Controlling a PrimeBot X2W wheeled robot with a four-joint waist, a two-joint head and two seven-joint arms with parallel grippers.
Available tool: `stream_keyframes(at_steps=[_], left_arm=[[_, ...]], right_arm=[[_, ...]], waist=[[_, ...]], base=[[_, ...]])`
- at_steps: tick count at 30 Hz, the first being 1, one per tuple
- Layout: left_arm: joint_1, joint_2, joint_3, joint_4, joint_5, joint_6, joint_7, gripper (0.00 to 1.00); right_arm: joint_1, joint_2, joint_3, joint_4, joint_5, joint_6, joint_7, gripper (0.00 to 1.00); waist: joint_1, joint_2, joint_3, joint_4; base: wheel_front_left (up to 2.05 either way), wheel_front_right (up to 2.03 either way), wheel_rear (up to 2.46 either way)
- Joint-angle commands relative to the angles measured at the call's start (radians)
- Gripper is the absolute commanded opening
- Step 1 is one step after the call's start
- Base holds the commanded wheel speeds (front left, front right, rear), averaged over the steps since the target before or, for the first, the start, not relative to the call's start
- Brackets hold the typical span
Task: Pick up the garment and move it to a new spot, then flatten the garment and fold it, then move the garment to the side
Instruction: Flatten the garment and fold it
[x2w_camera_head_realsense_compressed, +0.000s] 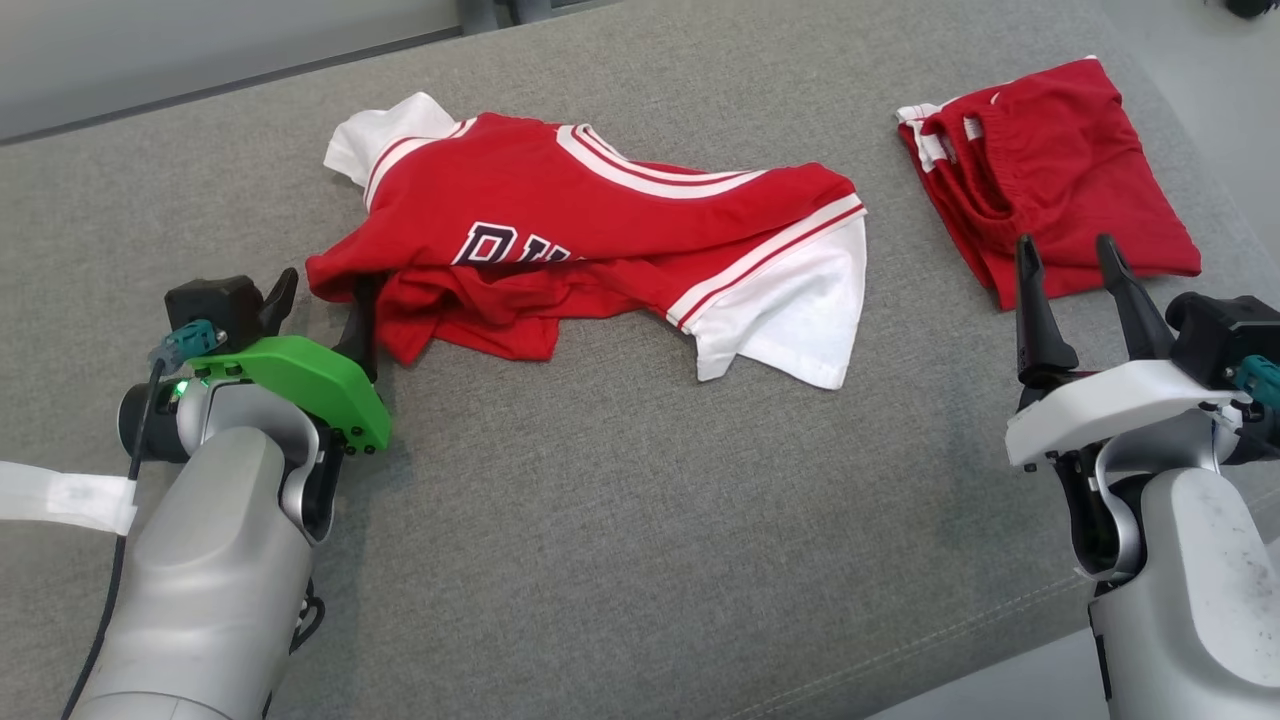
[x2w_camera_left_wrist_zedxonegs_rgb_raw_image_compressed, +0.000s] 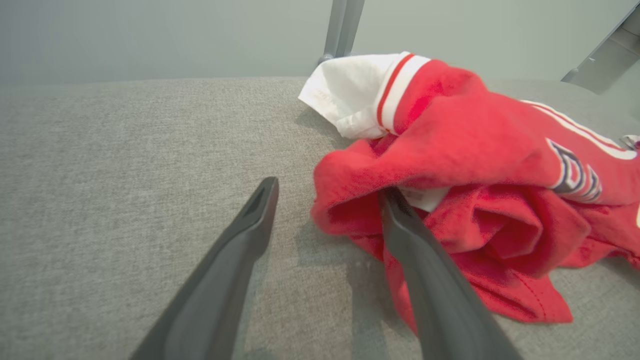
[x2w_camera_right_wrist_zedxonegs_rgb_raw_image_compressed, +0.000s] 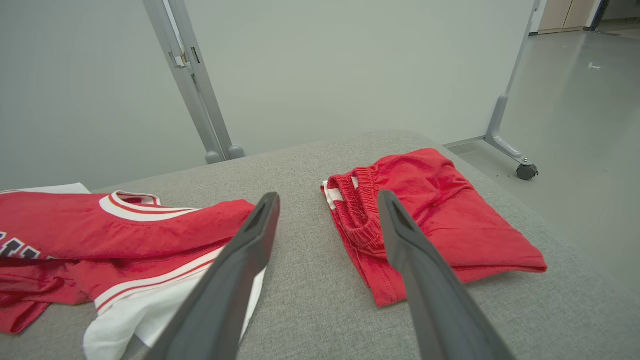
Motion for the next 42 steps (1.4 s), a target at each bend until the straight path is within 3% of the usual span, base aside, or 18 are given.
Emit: stream_keyframes(at_steps=[1, 2, 3, 6, 12, 18, 24, 33, 42], left_arm=[[-0.02, 0.003, -0.005, 0.009, 0.014, -0.008, -0.01, 0.47], [-0.028, 0.001, -0.006, 0.013, 0.014, -0.011, -0.014, 0.16], [-0.033, -0.002, -0.009, 0.015, 0.018, -0.016, -0.019, 0.0], [-0.038, -0.006, -0.008, -0.003, 0.032, -0.019, -0.026, 0.0], [0.013, -0.015, 0.054, -0.185, 0.104, 0.027, -0.025, 0.0], [0.078, -0.051, 0.077, -0.44, 0.244, 0.065, -0.026, 0.0], [0.115, -0.062, 0.039, -0.623, 0.366, 0.103, -0.026, 0.0], [0.142, -0.006, -0.016, -0.75, 0.441, 0.13, 0.056, 0.0], [0.055, 0.095, 0.004, -0.618, 0.482, 0.13, 0.062, 0.0]], right_arm=[[0.016, -0.001, -0.003, -0.018, 0.006, 0.0, 0.005, 1.0], [0.02, -0.001, -0.007, -0.027, 0.007, 0.0, 0.008, 1.0], [0.023, -0.001, -0.01, -0.035, 0.008, 0.0, 0.008, 1.0], [0.038, -0.001, -0.019, -0.052, 0.009, 0.0, 0.01, 1.0], [0.054, -0.001, -0.034, -0.062, 0.013, 0.0, 0.009, 1.0], [0.077, -0.002, -0.045, -0.057, 0.012, 0.0, 0.011, 1.0], [0.099, -0.002, -0.042, -0.045, 0.016, 0.0, 0.013, 1.0], [0.123, -0.002, -0.063, -0.05, 0.019, 0.0, 0.011, 1.0], [0.096, -0.002, -0.039, -0.058, 0.033, 0.0, 0.009, 1.0]], waist=[[0.0, -0.0001, 0.017, -0.013], [0.0, -0.0001, 0.017, -0.011], [0.0, -0.0001, 0.016, -0.008], [0.0, -0.0001, 0.007, 0.011], [0.0, -0.0001, -0.016, 0.053], [0.0, -0.0001, -0.056, 0.091], [0.0, -0.0001, -0.096, 0.098], [0.0, -0.0001, -0.111, 0.087], [0.0, -0.0001, -0.042, 0.057]], base=[[0.0, 0.0, 0.0], [0.0, 0.0, 0.0], [0.0, 0.0, 0.0], [0.0, 0.0, 0.0], [0.0, 0.0, 0.0], [0.0, 0.0, 0.0], [0.0, 0.0, 0.0], [0.0, 0.0, 0.0], [0.0, 0.0, 0.0]])
